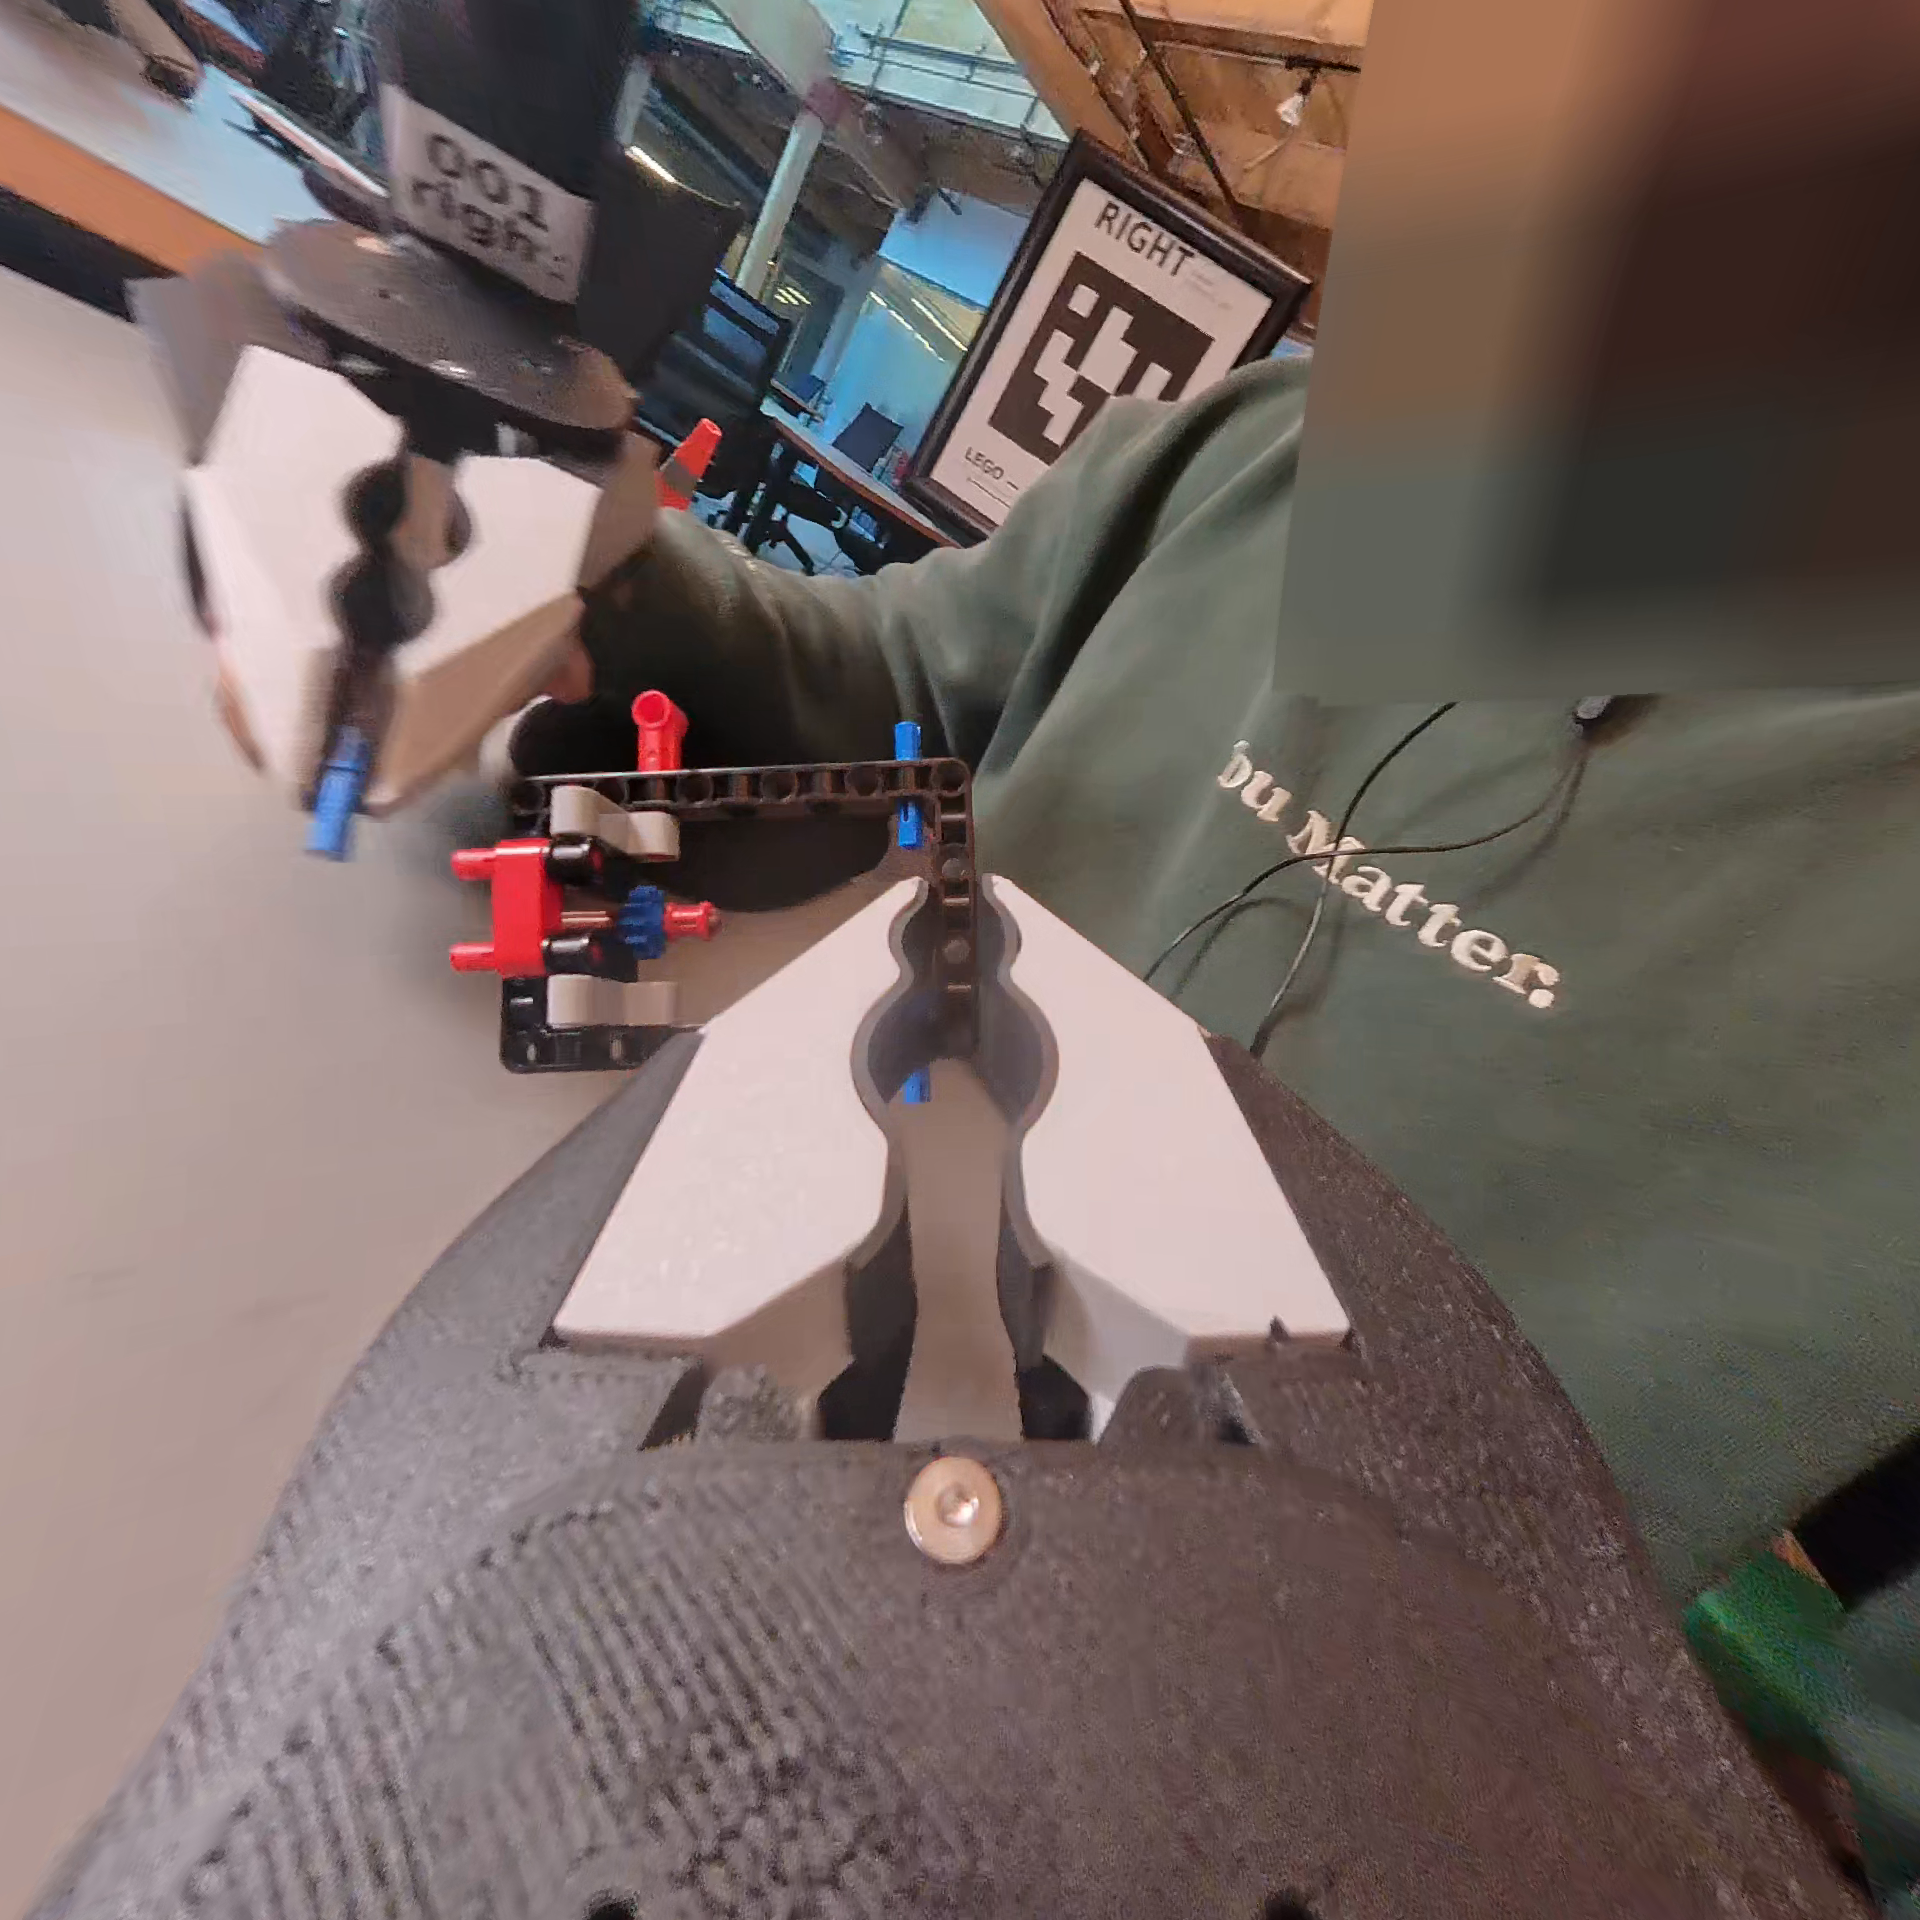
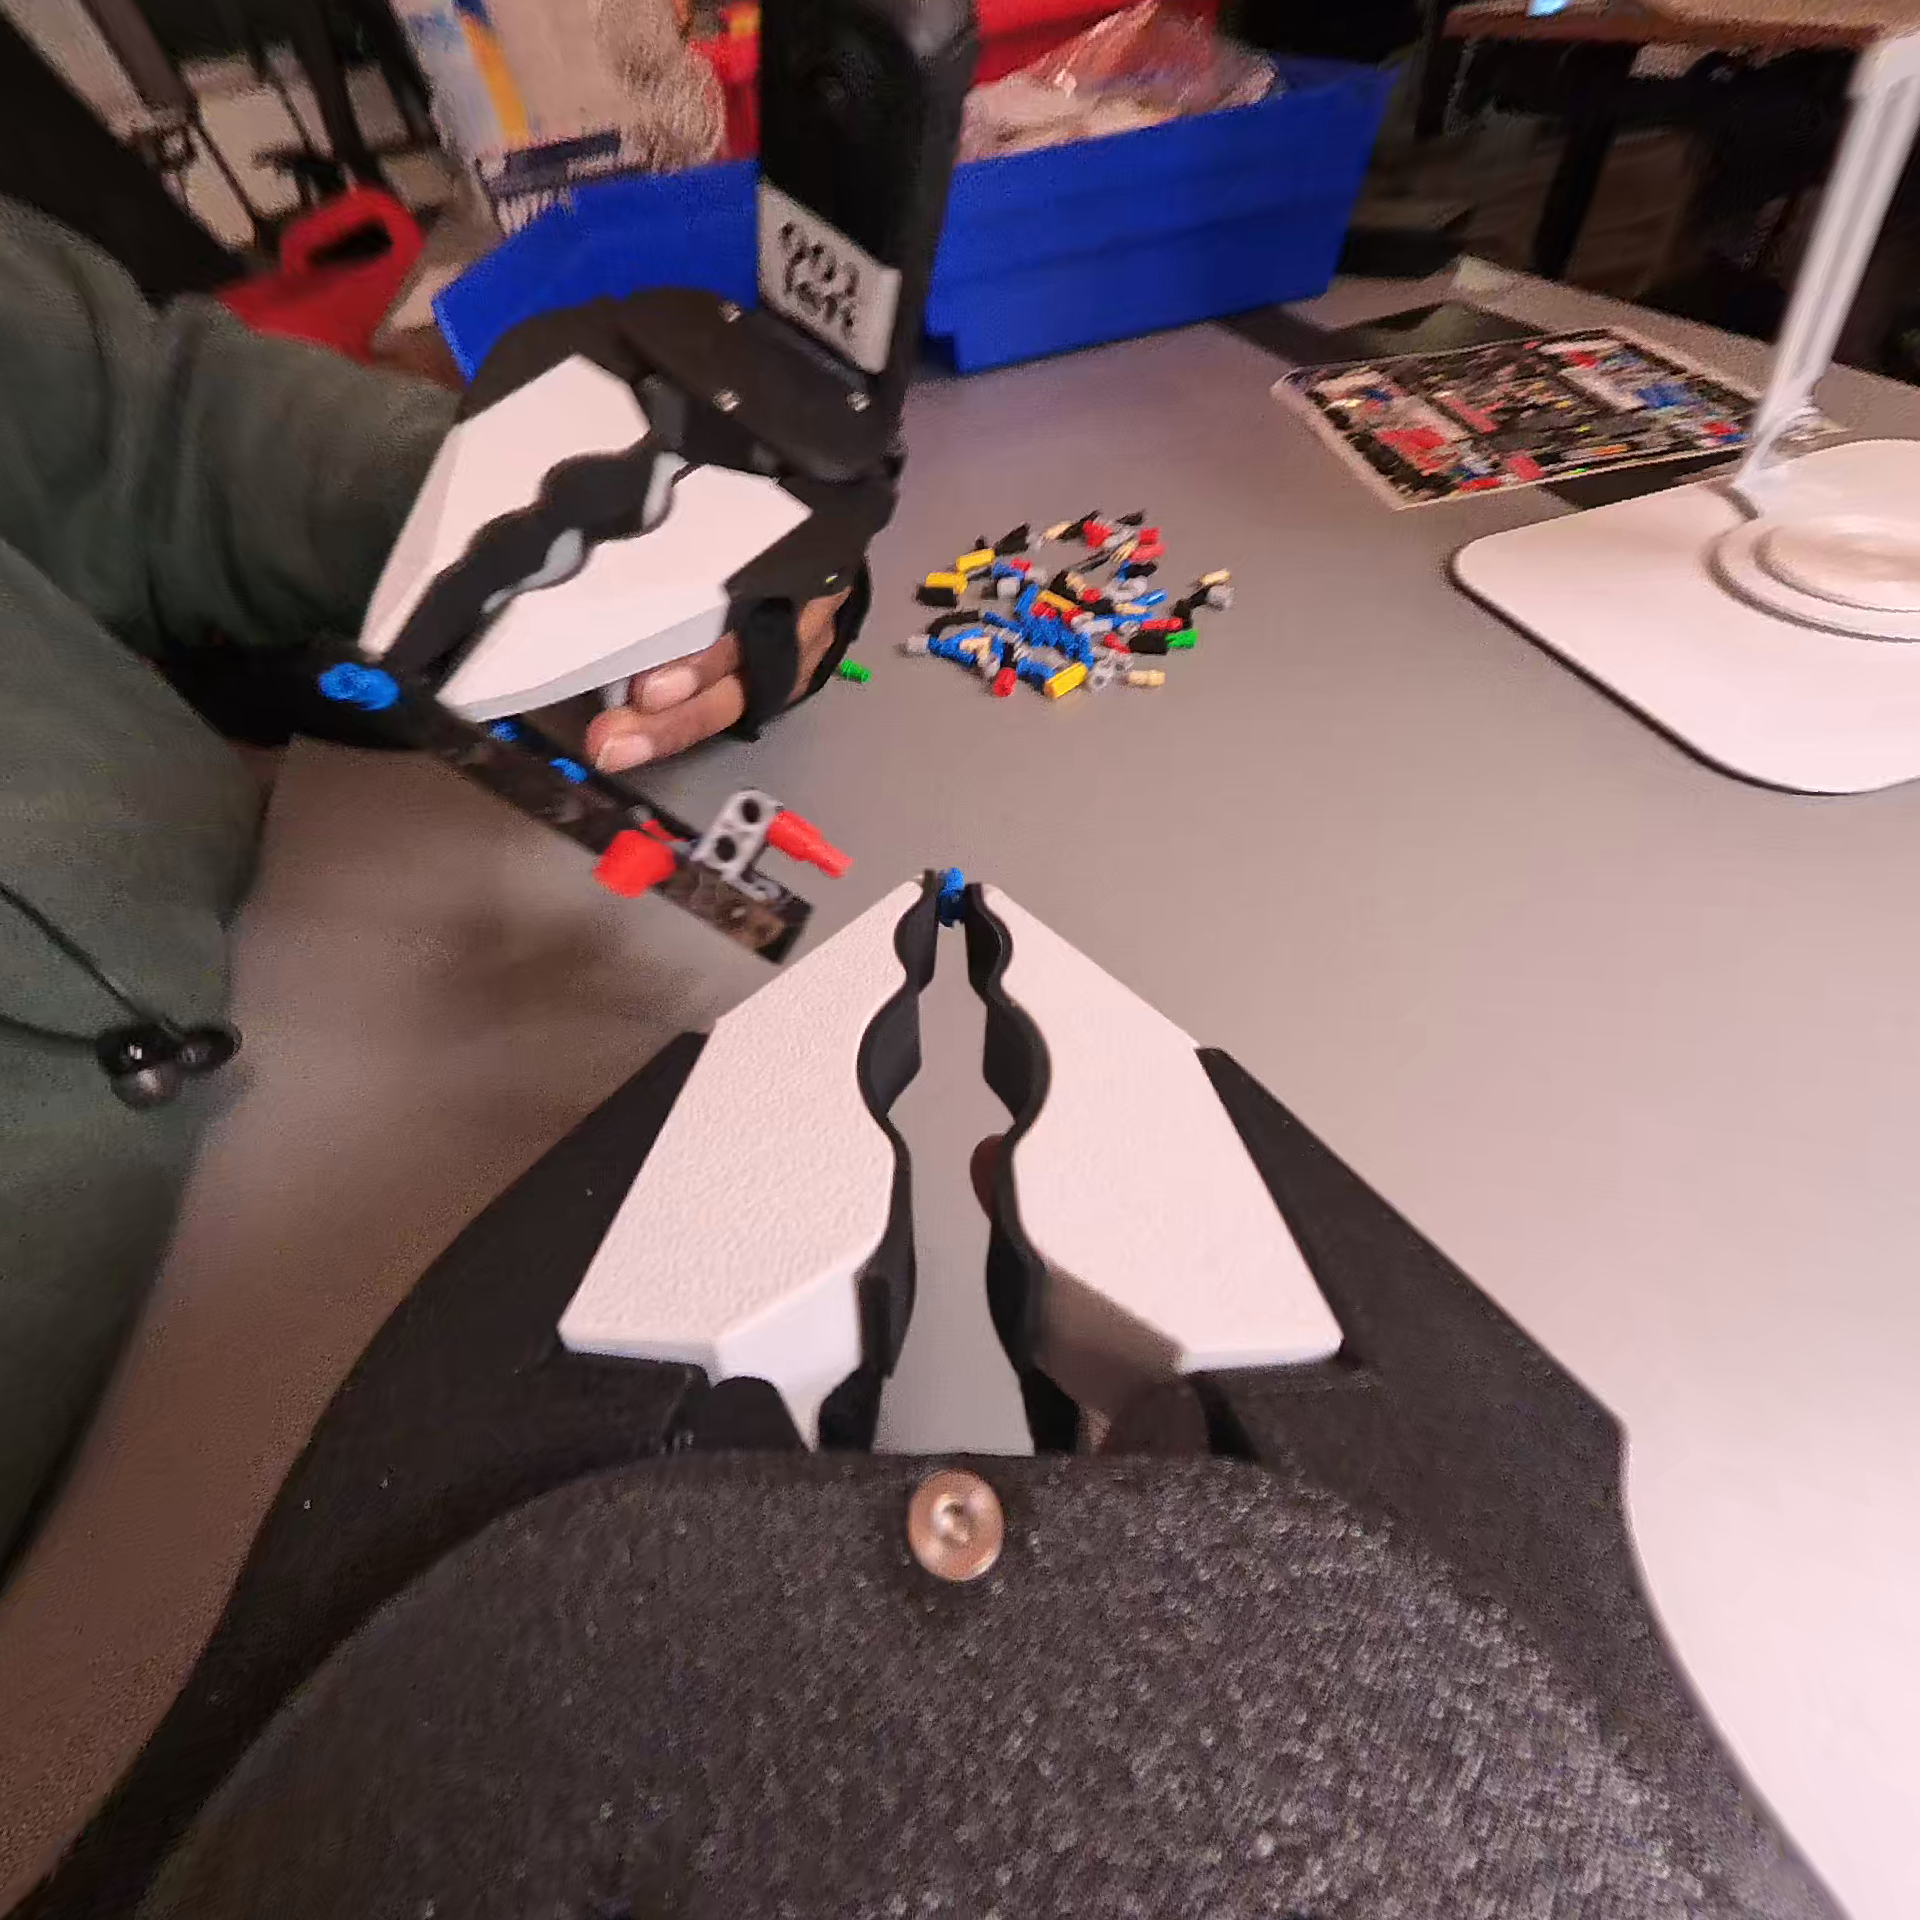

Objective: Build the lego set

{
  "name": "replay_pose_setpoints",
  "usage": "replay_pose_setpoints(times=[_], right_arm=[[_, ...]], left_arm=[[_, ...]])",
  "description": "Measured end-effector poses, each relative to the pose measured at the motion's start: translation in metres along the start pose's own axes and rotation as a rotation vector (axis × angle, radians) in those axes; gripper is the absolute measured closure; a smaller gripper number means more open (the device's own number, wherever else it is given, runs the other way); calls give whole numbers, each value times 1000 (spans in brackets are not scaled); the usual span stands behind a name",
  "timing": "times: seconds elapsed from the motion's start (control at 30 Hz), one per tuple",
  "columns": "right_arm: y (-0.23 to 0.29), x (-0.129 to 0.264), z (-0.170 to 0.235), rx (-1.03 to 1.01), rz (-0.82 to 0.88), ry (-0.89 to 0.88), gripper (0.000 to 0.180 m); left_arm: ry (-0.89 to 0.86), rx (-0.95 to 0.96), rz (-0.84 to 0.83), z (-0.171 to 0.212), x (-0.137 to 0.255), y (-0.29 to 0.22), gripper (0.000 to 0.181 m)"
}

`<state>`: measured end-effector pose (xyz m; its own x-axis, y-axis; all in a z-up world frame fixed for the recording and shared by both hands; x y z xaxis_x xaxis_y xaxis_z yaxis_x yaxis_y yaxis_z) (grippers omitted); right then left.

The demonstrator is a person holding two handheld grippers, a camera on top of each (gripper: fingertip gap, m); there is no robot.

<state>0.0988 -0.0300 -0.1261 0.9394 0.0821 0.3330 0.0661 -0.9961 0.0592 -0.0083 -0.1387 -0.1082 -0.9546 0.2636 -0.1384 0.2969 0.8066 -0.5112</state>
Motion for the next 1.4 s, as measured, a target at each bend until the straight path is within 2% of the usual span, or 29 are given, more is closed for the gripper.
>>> replay_pose_setpoints(times=[0.17, 0.33, 0.43, 0.6, 0.8, 0.93, 1.4], right_arm=[[10, -1, 5, 23, -64, 51, 177], [13, -6, 12, 24, -74, 98, 177], [14, -10, 14, 27, -61, 118, 177], [21, -18, 21, 108, -53, 174, 177], [46, -17, 3, 243, -121, 49, 177], [40, -7, 0, 306, -66, 26, 177], [36, -16, 0, 186, -43, 10, 177]], left_arm=[[-50, 65, -23, 1, 22, 7, 175], [28, 112, -182, 15, 49, 18, 175], [42, 89, -196, 13, 55, 13, 175], [-4, 17, -124, 5, 39, 9, 175], [-54, 5, -89, -1, 21, 20, 175], [-46, 34, -130, 2, 24, 27, 174], [154, -12, -398, 14, 17, 40, 173]])
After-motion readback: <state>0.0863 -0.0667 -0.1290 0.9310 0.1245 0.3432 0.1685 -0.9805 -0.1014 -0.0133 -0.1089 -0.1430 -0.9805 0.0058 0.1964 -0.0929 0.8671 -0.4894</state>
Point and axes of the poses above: each gripper's, where its closed fingertips meet, x back along the fingers, z out of its underside, y = z × x across the jaws, the point moved 6 cm from there along x, back along the fingers, and after that the axes turned 9 degrees about z, right-handed, at the moved point
